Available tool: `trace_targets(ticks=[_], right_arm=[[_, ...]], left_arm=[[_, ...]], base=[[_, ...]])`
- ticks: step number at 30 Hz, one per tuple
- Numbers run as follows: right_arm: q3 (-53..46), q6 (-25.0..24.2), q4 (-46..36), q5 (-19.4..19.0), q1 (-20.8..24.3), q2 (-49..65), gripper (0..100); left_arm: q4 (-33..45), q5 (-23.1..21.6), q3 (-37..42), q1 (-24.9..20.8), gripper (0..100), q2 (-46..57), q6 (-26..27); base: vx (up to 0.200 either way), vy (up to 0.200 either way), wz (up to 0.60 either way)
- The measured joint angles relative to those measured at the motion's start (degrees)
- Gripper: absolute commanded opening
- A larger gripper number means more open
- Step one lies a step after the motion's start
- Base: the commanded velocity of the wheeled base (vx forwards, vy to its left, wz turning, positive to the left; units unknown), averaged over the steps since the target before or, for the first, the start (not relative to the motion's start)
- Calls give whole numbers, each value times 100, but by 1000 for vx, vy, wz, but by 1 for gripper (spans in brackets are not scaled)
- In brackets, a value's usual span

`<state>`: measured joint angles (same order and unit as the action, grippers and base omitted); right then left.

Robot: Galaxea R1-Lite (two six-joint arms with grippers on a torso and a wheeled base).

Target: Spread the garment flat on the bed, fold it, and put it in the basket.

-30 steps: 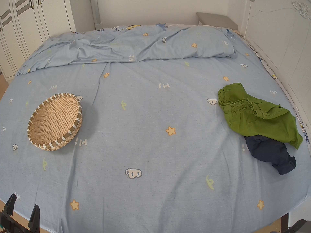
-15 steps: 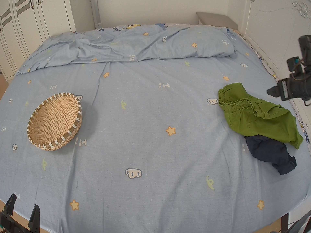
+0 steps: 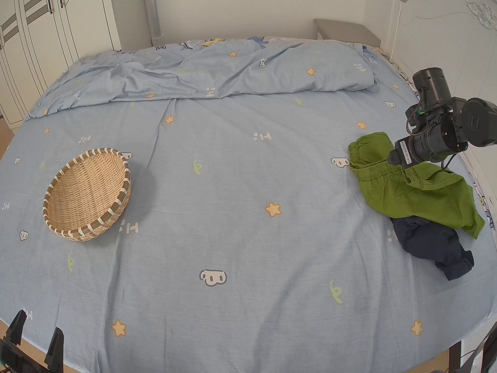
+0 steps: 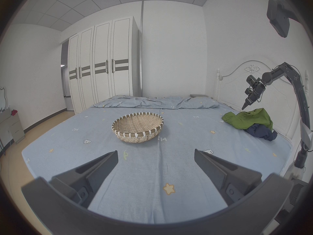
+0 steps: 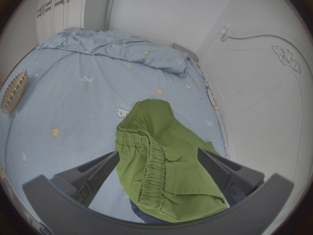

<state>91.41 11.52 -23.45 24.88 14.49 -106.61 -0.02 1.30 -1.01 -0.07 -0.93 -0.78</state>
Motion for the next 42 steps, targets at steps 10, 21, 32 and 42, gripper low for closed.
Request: trace_targets(ticks=[10, 21, 32, 42], right_arm=[[-102, 13, 11, 525, 33, -304, 100], [-122, 41, 26, 673, 33, -538, 0], [-54, 49, 26, 722, -30, -696, 0], [233, -35, 15, 670, -15, -690, 0]], left_arm=[[2, 0, 0, -2, 100, 0, 2], [0, 0, 0, -2, 100, 0, 0], [0, 0, 0, -4, 100, 0, 2], [-2, 0, 0, -2, 100, 0, 0]], base=[[0, 0, 0], [0, 0, 0], [0, 0, 0], [0, 0, 0]])
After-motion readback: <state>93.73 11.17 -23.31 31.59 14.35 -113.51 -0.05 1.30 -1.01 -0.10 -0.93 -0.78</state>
